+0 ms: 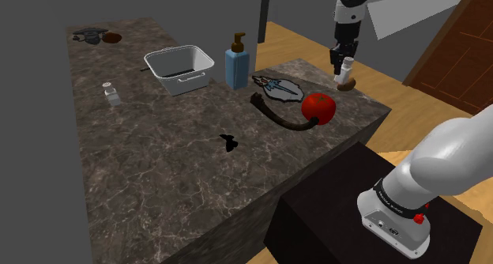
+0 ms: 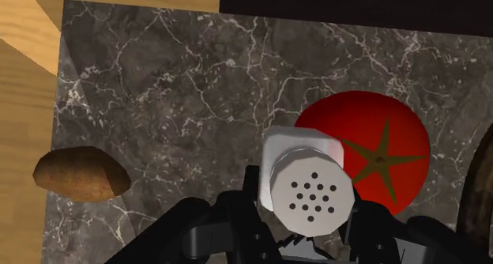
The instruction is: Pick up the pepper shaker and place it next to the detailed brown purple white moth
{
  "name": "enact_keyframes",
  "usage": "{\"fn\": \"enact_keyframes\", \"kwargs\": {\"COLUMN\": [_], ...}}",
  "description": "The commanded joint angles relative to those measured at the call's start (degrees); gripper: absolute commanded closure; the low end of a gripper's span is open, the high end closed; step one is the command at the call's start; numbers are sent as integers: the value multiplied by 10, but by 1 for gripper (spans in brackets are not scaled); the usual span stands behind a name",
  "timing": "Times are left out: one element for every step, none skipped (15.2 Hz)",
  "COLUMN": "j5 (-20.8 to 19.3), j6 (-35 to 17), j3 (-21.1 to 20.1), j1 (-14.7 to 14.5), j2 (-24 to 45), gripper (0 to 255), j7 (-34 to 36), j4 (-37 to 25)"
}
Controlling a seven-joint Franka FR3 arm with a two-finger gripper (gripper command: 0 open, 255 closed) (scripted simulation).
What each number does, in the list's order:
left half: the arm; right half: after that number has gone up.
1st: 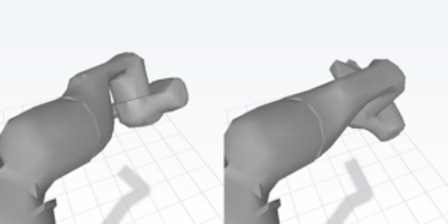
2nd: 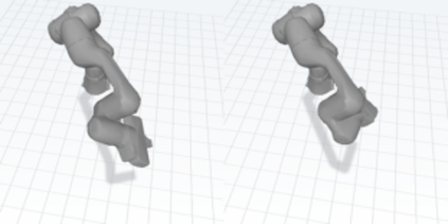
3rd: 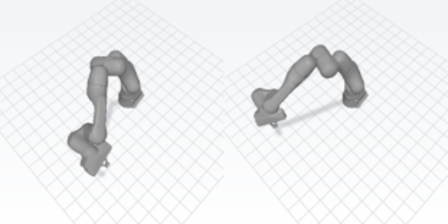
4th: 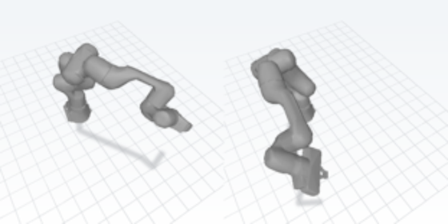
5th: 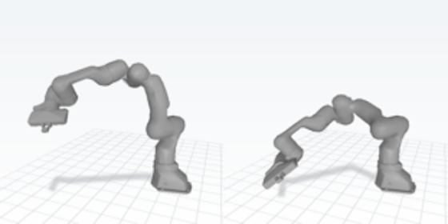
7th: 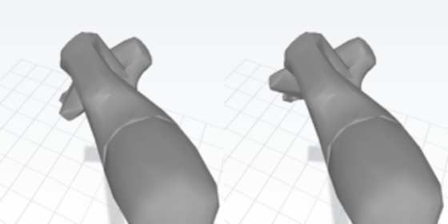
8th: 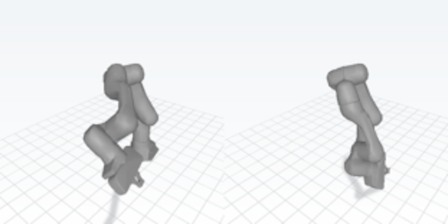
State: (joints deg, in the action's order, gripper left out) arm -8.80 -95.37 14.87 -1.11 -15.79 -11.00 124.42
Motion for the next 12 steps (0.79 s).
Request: {"fn": "enact_keyframes", "kwargs": {"j5": [11, 17, 22, 28, 34, 41, 47, 53, 60, 66, 72, 79], "j6": [5, 6, 7, 8, 8, 9, 9, 10, 10, 10, 10, 10], "j3": [-18, -27, -36, -46, -55, -64, -73, -82, -90, -99, -108, -117], "j1": [-12, -19, -25, -31, -38, -44, -50, -57, -63, -69, -76, -82], "j2": [-5, -8, -10, -12, -13, -13, -12, -12, -10, -8, -5, -2], "gripper": [255, 255, 255, 255, 255, 255, 255, 255, 255, 255, 255, 255], "j7": [28, 42, 55, 69, 82, 96, 109, 122, 136, 149, 162, 175], "j4": [4, 7, 9, 11, 12, 13, 13, 12, 11, 9, 6, 3]}}
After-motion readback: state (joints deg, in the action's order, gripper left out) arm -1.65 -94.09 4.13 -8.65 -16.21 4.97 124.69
